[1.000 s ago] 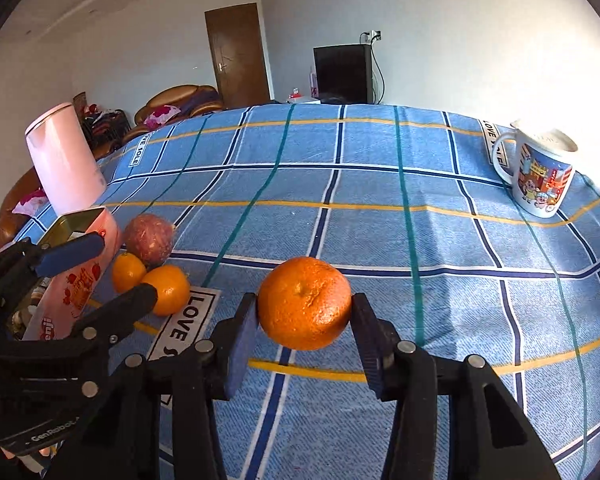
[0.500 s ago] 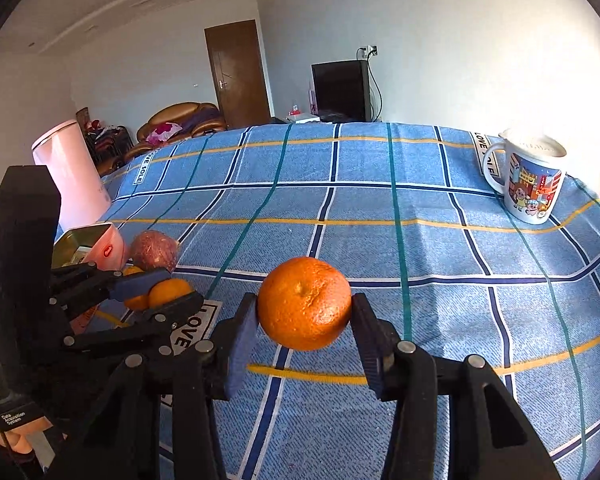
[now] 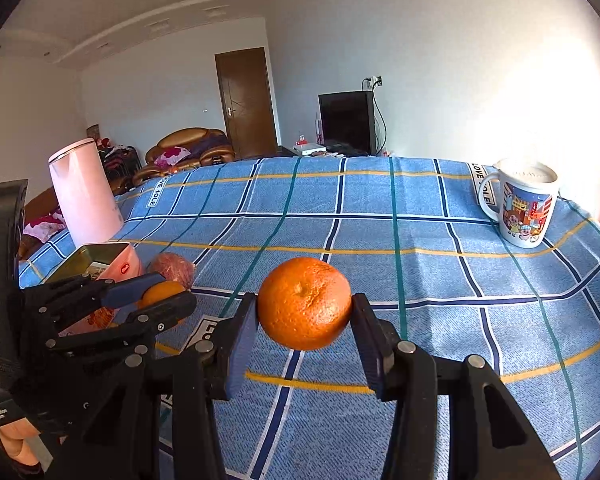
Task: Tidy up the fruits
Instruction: 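Carry both oranges over the tin box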
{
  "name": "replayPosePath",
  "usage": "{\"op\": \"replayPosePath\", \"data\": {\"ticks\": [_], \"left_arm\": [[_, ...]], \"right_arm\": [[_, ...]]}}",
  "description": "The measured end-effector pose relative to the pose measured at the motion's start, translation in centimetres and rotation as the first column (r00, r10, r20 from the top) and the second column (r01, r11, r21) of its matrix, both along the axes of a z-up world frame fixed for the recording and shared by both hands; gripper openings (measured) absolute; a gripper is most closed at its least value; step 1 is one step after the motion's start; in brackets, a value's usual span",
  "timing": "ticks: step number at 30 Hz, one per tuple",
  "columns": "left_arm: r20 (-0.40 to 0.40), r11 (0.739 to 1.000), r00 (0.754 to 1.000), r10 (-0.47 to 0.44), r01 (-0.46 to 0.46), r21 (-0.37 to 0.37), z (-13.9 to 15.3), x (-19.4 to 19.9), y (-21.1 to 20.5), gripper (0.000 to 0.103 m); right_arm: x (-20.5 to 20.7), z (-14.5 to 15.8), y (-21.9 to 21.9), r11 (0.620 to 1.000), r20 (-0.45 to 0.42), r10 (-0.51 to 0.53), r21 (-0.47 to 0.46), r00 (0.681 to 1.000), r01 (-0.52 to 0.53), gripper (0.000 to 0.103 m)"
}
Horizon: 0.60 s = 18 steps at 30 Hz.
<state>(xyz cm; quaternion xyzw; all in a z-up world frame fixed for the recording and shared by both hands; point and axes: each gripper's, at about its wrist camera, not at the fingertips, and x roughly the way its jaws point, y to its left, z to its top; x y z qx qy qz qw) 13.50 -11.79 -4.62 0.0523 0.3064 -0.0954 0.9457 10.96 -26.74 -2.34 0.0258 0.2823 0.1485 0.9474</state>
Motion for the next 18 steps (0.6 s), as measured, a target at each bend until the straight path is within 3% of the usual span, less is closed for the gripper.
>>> {"op": "replayPosePath", "data": {"ticks": [18], "left_arm": [[0.124,0.999,0.992,0.035,-0.036,0.002,1.1,-2.3,0.3,0.036]], "right_arm": [[-2.0,0.9,0.0,1.0,0.115,0.002,-0.001,0.993,-0.002,0.049]]}}
